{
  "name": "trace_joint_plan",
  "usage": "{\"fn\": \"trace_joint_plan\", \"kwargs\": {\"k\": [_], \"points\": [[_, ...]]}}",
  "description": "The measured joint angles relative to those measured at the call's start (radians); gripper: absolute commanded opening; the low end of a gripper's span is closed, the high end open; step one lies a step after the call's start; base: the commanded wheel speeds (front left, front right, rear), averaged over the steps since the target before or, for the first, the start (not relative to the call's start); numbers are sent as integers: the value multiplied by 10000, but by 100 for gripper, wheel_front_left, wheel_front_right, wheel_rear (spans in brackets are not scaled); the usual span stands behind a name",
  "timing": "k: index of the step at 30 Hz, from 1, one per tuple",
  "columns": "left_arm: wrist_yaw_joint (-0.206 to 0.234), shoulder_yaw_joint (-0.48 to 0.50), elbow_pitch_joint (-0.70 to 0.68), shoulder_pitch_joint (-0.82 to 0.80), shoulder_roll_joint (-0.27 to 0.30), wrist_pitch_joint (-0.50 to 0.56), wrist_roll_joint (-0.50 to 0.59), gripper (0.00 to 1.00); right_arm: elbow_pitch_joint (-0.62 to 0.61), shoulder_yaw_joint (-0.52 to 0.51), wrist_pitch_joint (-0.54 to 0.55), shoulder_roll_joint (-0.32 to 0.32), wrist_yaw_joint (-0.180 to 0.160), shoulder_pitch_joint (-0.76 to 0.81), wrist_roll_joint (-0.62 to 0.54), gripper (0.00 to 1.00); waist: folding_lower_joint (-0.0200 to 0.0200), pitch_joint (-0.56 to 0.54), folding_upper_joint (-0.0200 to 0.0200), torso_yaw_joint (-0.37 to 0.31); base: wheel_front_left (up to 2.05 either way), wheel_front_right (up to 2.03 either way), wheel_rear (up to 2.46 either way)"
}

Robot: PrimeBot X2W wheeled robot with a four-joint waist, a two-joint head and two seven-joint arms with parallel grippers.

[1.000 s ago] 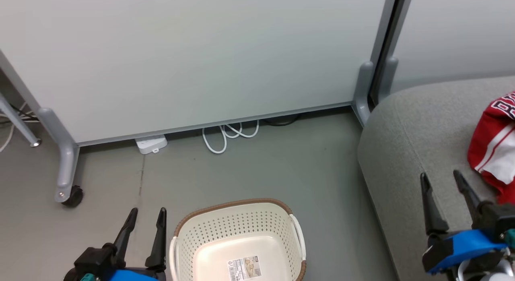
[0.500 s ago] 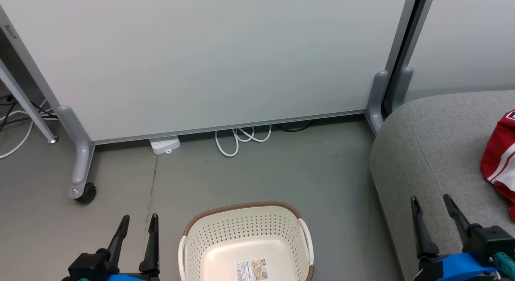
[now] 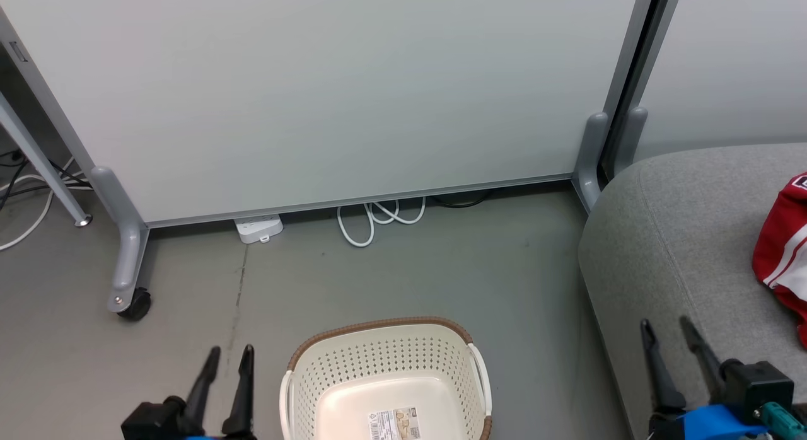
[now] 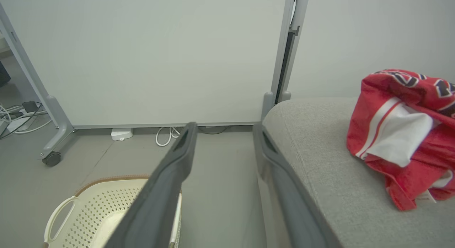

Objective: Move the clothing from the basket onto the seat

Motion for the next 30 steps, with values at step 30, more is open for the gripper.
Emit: {"fn": "trace_joint_plan", "kwargs": {"k": [30], "points": [[0,190,1221,917,-278,652,-2048,0,1973,-29,207,123,0,20,2474,0,1,17,0,-23,0,0,0]]}}
